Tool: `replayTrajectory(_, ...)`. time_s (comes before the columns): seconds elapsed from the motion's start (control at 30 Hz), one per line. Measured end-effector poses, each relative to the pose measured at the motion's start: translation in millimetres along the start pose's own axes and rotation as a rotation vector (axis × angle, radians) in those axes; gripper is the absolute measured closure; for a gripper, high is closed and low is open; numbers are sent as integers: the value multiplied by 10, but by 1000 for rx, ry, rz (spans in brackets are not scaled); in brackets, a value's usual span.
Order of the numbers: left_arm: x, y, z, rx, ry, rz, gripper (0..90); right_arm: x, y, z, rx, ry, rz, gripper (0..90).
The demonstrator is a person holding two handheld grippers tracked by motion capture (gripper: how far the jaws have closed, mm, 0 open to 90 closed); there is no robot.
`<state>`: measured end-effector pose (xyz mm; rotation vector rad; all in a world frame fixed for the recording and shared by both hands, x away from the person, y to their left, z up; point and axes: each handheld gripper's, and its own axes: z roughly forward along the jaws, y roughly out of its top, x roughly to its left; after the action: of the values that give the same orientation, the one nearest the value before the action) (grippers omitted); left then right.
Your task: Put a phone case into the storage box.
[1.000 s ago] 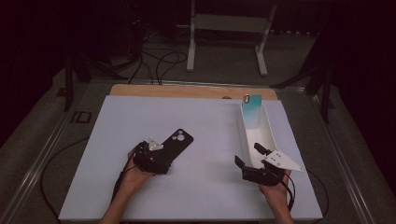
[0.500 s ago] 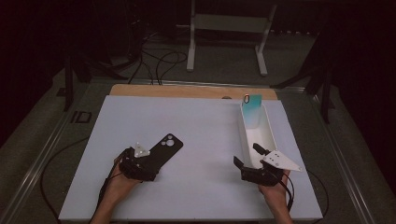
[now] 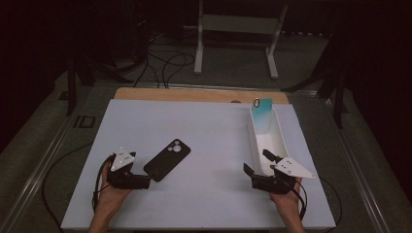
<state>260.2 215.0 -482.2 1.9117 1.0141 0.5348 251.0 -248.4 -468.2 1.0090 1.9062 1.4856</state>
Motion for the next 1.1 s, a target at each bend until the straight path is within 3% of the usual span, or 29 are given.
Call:
replayTrajectory(0.23,-59,-104,-265,-123,8,30,0,8,-15,-39,-21,7,-7,117)
replayTrajectory(0.33,-82,-132,-320,-131,14,33,0,11,-1,-55,-14,-6,0,110)
replayTrajectory(0.5,-35,-96,-329,-116,19,-13,0,8,20,-80,-3,-16,14,103)
replayTrajectory(0.6,-23,-56,-313,-87,22,-21,0,7,21,-80,-3,-18,15,97)
replayTrajectory(0.67,-10,-13,-279,-40,41,-31,0,10,21,-76,-2,-19,8,96)
replayTrajectory(0.77,32,73,-213,30,35,-51,0,11,22,-71,-3,-23,6,96)
replayTrajectory(0.97,43,241,-7,177,7,-18,0,6,16,-51,10,-33,5,97)
replayTrajectory(1.1,39,310,186,270,17,9,0,-1,21,-58,9,-36,4,97)
